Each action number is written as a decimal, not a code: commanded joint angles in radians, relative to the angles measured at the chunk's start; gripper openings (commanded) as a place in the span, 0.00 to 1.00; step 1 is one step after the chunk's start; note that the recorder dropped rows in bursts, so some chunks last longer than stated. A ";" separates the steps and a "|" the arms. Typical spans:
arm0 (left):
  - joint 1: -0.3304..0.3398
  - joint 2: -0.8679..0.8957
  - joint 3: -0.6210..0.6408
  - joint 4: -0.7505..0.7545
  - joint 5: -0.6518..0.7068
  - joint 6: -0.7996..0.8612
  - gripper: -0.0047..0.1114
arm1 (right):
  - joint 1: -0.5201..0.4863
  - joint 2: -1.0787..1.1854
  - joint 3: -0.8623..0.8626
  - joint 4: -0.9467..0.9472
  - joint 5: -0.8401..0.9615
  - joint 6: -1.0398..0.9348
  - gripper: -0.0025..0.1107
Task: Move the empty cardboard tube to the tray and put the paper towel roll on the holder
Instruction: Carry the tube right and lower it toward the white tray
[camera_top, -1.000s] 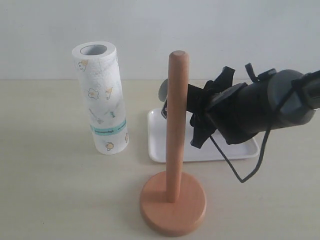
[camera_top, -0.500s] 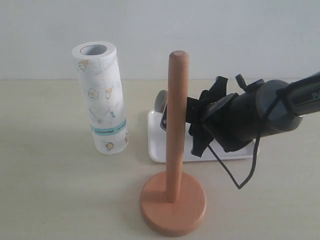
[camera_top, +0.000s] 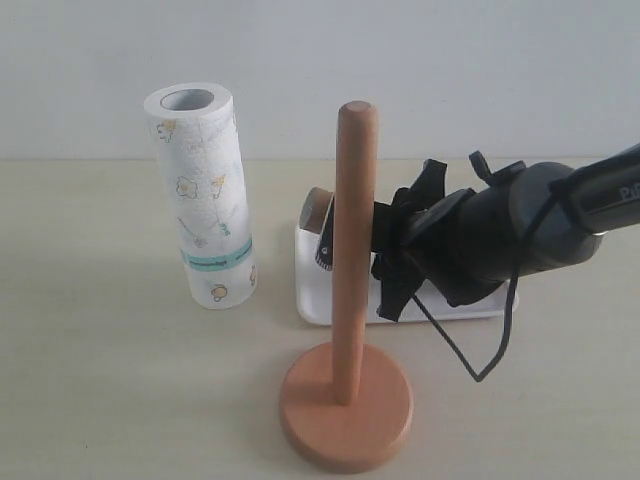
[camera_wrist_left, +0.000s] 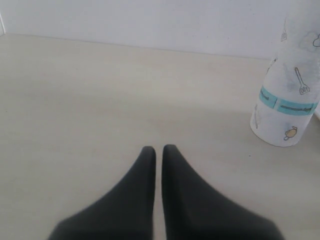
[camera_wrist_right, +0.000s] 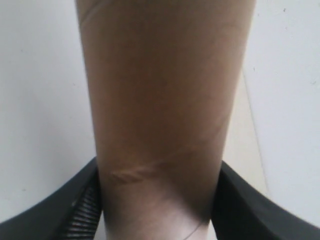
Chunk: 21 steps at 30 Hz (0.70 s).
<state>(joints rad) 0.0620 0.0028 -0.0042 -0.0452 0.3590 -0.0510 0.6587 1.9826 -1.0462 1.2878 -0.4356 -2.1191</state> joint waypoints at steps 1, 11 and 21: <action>-0.004 -0.003 0.004 0.002 0.001 -0.008 0.08 | 0.001 0.005 -0.003 -0.013 0.060 -0.005 0.02; -0.004 -0.003 0.004 0.002 0.001 -0.008 0.08 | -0.001 0.005 0.000 -0.036 0.053 -0.005 0.02; -0.004 -0.003 0.004 0.002 0.001 -0.008 0.08 | -0.001 0.057 0.000 -0.093 0.048 -0.005 0.02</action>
<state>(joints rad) 0.0620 0.0028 -0.0042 -0.0452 0.3590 -0.0510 0.6587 2.0149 -1.0462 1.2306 -0.3845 -2.1191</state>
